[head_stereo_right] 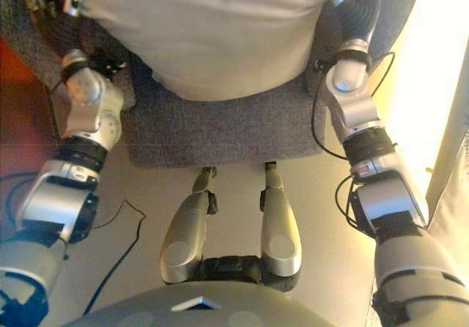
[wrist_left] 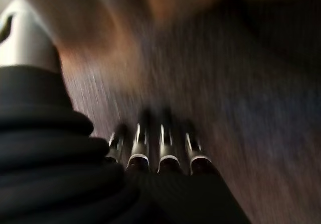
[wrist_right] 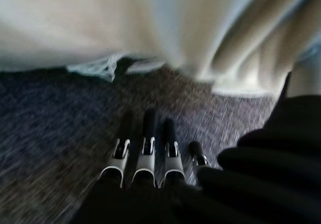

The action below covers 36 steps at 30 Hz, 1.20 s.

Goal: Pick up the cushion and take it to the sofa

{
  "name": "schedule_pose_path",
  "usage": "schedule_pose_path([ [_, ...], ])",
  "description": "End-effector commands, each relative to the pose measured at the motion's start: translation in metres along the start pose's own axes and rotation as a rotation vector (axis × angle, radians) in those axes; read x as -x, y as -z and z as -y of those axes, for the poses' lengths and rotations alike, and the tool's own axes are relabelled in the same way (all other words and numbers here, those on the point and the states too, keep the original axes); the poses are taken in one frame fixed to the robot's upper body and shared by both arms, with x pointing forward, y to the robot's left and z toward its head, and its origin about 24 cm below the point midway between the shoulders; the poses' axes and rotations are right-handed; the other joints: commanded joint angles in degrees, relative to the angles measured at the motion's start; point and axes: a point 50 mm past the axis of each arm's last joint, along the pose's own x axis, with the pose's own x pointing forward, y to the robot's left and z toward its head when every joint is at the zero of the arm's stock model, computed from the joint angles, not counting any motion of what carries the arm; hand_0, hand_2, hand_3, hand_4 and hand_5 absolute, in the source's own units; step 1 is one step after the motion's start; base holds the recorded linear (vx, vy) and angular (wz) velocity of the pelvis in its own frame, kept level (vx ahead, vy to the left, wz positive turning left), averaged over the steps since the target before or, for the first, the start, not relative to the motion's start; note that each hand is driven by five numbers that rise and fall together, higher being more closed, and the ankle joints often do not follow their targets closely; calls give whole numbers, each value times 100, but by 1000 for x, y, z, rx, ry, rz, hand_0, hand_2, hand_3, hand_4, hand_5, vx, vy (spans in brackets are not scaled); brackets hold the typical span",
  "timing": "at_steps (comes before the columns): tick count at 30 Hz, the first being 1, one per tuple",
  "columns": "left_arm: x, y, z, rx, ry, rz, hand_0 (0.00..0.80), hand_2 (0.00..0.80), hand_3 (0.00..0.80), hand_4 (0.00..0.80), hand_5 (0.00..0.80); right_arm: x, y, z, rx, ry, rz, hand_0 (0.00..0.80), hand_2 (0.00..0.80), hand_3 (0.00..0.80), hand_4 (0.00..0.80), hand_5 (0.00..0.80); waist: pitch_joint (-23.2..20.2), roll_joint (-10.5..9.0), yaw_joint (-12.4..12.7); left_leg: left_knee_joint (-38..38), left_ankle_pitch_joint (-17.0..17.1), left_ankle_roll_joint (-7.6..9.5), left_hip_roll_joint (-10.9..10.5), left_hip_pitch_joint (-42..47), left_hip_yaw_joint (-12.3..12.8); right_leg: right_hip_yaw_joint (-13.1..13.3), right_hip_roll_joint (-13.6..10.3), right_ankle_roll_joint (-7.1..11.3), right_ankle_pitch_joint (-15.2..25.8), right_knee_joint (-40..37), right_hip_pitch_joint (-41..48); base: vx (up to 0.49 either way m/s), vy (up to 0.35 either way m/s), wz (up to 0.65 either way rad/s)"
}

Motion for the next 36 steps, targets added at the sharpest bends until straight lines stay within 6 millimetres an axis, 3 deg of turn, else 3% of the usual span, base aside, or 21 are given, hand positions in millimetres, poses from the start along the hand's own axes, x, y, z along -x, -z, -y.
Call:
schedule_pose_path([
  [1, -21, -3, -97, -77, -468, -9, 0, 0, 0, 0, 0, 1, 20, 83, 51, 307, -72, 0, 0, 0, 0, 0, 60, -116, 109, 323, -256, -173, -147, -109, -166, -73, -470, 237, -118, 550, -379, -17, -22, 8],
  [5, -6, 15, -139, -163, -667, -96, 0, 0, 0, 0, 0, 15, 35, 104, 46, 374, -119, 0, 0, 0, 0, 0, -105, -181, 149, 372, -350, -166, -145, 25, -184, -139, -470, 220, -200, 535, -205, -8, -18, 5],
  [11, 43, 51, -203, -349, -837, -285, 0, 0, 0, 0, 0, 48, 62, 141, 68, 463, -198, 0, 0, 0, 0, 0, -566, -292, 218, 382, -518, -126, -143, 418, -191, -198, -437, 208, -327, 465, 242, 57, -24, 9],
  [18, 106, 75, -265, -568, -880, -483, 0, 0, 0, 0, 0, 95, 90, 186, 122, 568, -310, 0, 0, 0, 0, 0, -1072, -369, 264, 192, -587, -110, -67, 972, -145, -204, -361, 214, -409, 305, 824, 103, 0, 11],
  [22, 141, 82, -295, -679, -844, -611, 0, 0, 0, 0, 0, 134, 108, 212, 159, 645, -418, 0, 0, 0, 0, 0, -1437, -479, 219, 229, -680, -80, -37, 1296, -99, -149, -310, 212, -432, 287, 1147, 164, 4, -2],
  [25, 171, 91, -311, -733, -825, -748, 0, 0, 0, 0, 0, 167, 126, 225, 206, 684, -537, 0, 0, 0, 0, 0, -1674, -519, 202, 278, -747, -66, -16, 1481, -60, -129, -285, 214, -461, 294, 1349, 163, 29, -1],
  [27, 203, 100, -325, -803, -758, -925, 0, 0, 0, 0, 0, 200, 145, 228, 272, 673, -676, 0, 0, 0, 0, 0, -1861, -543, 166, 265, -775, -45, 1, 1667, -18, -118, -258, 225, -479, 312, 1508, 194, 25, -7],
  [32, 261, 106, -348, -859, -740, -1202, 0, 0, 0, 0, 0, 296, 189, 221, 352, 554, -1099, 0, 0, 0, 0, 0, -2178, -549, 65, 127, -818, 38, -4, 2108, 47, 13, -170, 203, -523, 273, 1859, 162, 31, -10],
  [36, 292, 114, -346, -876, -622, -1392, 0, 0, 0, 0, 0, 364, 205, 207, 333, 487, -1391, 0, 0, 0, 0, 0, -2318, -547, 15, 128, -886, 75, 1, 2312, 65, 98, -119, 165, -606, 278, 2069, 86, 13, -6],
])
